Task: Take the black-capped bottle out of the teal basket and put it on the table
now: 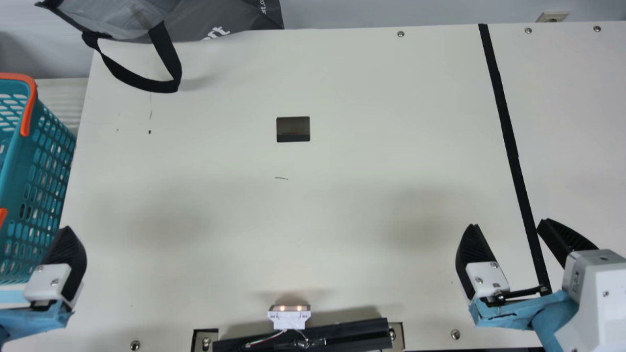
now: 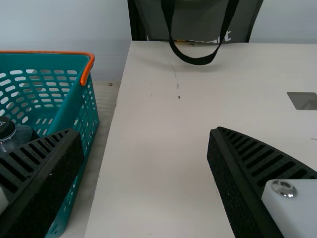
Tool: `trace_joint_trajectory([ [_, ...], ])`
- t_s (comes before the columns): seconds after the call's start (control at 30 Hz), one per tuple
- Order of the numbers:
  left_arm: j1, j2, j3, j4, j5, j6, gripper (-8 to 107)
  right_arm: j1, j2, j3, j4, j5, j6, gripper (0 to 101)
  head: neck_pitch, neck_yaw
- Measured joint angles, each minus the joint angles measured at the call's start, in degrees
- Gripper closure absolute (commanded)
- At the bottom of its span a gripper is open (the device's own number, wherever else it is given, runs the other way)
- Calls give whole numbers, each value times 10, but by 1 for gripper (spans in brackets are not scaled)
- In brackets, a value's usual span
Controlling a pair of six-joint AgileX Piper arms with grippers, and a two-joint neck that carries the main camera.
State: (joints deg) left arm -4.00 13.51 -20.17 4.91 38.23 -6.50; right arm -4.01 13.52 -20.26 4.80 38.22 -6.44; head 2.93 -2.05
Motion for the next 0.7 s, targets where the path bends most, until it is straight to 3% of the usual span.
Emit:
trace_joint_trajectory([
  [0.7, 9, 7, -6, 17, 0, -19, -8, 0, 0, 0, 0, 1, 0, 10, 0, 0],
])
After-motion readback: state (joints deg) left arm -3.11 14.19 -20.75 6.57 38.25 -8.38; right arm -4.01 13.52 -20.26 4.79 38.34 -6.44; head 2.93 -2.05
